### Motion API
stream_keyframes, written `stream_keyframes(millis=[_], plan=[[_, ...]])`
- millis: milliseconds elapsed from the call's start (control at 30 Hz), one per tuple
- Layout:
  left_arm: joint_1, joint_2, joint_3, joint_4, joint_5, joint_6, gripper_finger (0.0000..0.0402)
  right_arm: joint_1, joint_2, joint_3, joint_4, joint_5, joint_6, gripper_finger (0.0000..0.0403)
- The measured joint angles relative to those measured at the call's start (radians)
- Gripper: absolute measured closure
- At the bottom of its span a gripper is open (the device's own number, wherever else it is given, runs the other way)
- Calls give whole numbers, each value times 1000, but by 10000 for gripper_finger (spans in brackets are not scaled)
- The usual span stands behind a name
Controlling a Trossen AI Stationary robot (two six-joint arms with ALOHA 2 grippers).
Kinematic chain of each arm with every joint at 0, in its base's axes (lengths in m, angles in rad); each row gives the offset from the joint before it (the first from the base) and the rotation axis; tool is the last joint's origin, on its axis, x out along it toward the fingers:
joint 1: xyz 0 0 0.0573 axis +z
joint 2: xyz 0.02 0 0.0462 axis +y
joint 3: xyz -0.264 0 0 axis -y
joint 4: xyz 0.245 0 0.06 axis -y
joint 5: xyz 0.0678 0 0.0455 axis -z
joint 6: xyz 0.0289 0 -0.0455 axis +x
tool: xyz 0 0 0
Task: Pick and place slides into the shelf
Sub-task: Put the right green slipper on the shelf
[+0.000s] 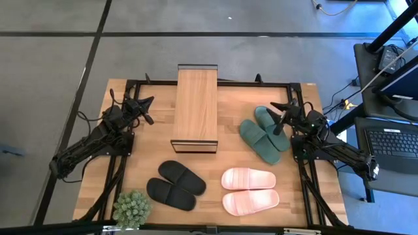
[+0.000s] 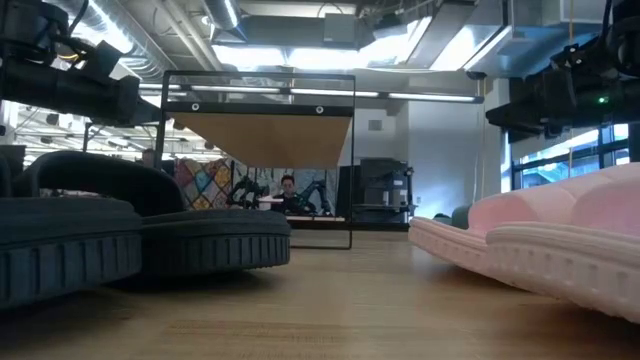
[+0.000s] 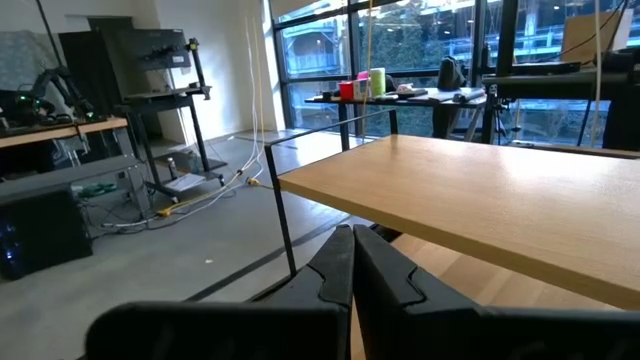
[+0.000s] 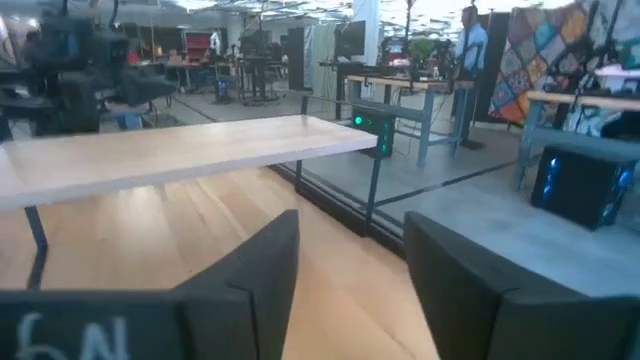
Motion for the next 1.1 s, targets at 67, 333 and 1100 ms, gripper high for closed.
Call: stream_keyframes(millis=[67, 333, 1100], plan=[[0, 0, 0, 4, 0, 0, 401, 0, 0, 0, -8, 0, -68, 217], [0, 0, 0, 10, 0, -1, 401, 1, 61, 71, -58, -1, -241, 230], [0, 0, 0, 31, 0, -2, 401, 15, 562, 480, -30, -61, -108, 240]])
